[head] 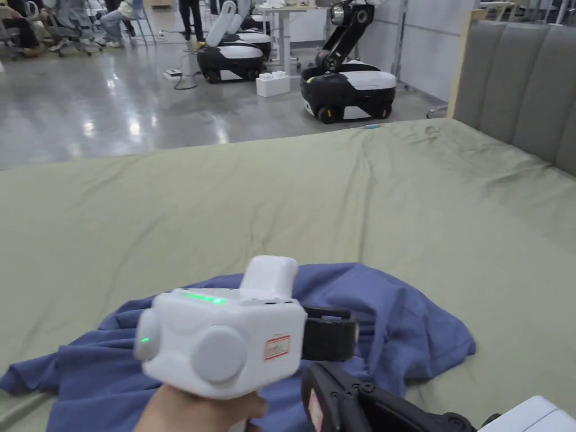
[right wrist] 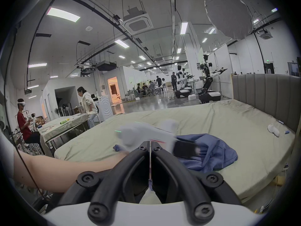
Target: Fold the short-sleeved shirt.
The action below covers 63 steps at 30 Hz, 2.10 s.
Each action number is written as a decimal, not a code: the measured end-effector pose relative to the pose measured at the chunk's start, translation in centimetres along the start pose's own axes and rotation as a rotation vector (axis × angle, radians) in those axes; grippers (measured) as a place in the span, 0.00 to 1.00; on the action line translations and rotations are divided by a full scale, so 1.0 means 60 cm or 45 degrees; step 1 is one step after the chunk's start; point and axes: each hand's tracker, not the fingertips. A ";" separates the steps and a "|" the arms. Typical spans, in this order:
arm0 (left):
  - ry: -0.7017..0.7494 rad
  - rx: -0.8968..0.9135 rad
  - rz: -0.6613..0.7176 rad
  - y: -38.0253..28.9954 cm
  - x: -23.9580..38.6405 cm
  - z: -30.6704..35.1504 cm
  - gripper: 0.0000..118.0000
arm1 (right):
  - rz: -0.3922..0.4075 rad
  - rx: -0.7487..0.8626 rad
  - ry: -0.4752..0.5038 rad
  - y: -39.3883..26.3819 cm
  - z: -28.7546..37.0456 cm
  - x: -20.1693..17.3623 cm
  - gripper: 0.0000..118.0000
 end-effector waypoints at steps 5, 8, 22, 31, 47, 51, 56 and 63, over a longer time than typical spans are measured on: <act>0.258 0.409 0.069 -0.034 -0.070 0.304 0.19 | 0.040 -0.002 -0.024 0.000 -0.015 0.002 0.04; 0.566 0.549 0.167 -0.105 -0.099 0.447 0.00 | 0.061 -0.022 -0.051 0.001 -0.030 0.006 0.04; 0.576 0.312 0.311 -0.177 -0.273 0.414 0.01 | 0.131 -0.098 -0.104 -0.001 -0.086 -0.001 0.04; 0.605 -0.025 0.454 -0.080 -0.476 0.168 1.00 | 0.137 -0.161 -0.183 -0.010 -0.124 0.039 0.04; 0.554 0.060 0.158 -0.124 -0.352 0.182 0.07 | 0.157 -0.183 -0.369 -0.032 -0.106 0.141 0.04; 0.541 0.217 0.236 -0.101 -0.353 0.256 0.07 | 0.261 -0.248 -0.549 -0.049 -0.089 0.241 0.08; 0.561 0.285 0.304 -0.078 -0.377 0.304 0.07 | 0.238 -0.491 -0.691 -0.077 -0.135 0.401 0.99; 0.590 0.254 0.315 -0.082 -0.381 0.296 0.07 | -0.179 -0.690 -0.533 -0.106 -0.296 0.506 0.91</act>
